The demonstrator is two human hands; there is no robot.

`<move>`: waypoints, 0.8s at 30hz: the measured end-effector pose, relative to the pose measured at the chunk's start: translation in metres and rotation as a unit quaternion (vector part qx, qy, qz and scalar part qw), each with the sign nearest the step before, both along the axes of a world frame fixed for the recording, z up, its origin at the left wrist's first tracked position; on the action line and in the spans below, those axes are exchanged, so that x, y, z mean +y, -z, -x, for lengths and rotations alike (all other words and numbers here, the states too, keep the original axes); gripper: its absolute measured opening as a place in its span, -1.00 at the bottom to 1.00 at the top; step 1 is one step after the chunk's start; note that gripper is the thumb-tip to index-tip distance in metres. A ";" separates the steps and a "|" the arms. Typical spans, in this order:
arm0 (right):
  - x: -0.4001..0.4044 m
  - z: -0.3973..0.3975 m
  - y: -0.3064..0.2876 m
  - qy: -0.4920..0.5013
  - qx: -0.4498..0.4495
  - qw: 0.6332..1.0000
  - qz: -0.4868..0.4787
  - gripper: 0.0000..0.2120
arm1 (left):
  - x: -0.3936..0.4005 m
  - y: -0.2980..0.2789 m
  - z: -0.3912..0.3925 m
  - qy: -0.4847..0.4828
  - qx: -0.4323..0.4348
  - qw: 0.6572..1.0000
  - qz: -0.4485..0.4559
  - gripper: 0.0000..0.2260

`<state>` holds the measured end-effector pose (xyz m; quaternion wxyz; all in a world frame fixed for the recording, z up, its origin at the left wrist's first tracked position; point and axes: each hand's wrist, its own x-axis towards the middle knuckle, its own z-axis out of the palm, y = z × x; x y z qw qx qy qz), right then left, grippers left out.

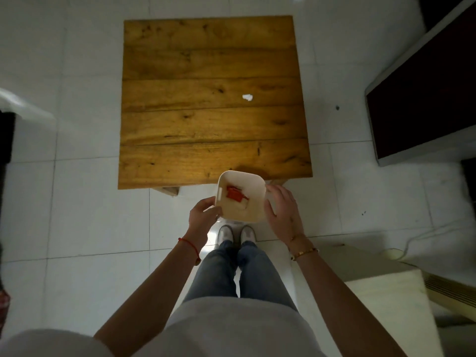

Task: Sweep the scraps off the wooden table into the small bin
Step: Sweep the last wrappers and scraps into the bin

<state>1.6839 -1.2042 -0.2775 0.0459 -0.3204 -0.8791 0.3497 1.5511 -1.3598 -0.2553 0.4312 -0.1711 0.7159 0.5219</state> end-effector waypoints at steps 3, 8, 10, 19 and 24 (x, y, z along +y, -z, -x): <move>0.003 -0.007 -0.024 0.035 0.008 0.999 -0.013 -0.68 | 0.001 -0.024 0.002 0.023 0.012 1.000 -0.013 -0.71; 0.011 -0.024 -0.049 0.119 0.035 0.992 -0.016 -0.66 | 0.011 -0.052 0.002 0.063 0.008 0.997 -0.035 -0.72; 0.015 -0.030 -0.056 0.140 0.037 0.989 -0.011 -0.66 | 0.019 -0.059 0.002 0.068 -0.002 0.997 -0.043 -0.75; 0.085 -0.046 -0.064 0.144 0.001 0.990 0.000 -0.63 | 0.101 -0.074 -0.010 0.078 -0.014 0.996 -0.042 -0.74; 0.167 -0.055 -0.068 0.104 0.005 0.994 -0.010 -0.65 | 0.171 -0.077 -0.030 0.049 -0.002 0.998 -0.049 -0.74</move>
